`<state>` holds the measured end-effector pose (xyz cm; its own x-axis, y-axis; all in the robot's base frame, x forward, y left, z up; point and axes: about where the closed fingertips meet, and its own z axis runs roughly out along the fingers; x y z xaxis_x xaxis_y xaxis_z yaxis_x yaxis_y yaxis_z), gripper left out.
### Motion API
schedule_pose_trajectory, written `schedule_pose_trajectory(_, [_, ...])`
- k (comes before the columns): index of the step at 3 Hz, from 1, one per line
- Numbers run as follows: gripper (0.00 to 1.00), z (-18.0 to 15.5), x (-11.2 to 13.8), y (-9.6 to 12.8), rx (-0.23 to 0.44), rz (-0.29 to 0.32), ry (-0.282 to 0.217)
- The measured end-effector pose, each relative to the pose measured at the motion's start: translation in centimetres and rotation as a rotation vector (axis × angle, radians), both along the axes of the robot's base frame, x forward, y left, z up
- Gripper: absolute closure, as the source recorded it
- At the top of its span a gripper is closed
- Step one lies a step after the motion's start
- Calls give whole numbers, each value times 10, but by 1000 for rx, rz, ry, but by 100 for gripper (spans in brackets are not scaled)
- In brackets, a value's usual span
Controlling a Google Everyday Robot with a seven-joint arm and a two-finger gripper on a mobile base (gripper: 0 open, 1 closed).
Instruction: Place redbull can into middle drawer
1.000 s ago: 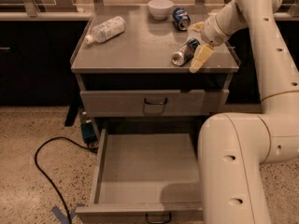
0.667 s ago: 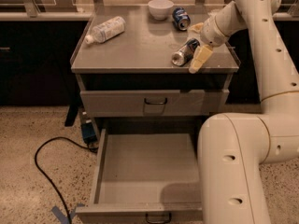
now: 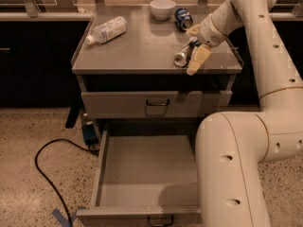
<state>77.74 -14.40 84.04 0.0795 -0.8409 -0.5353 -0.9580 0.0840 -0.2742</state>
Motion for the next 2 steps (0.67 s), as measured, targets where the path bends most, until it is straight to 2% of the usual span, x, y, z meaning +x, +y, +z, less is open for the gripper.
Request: schedule_pose_trajectory(2, [0, -4, -9, 14, 3, 8, 63])
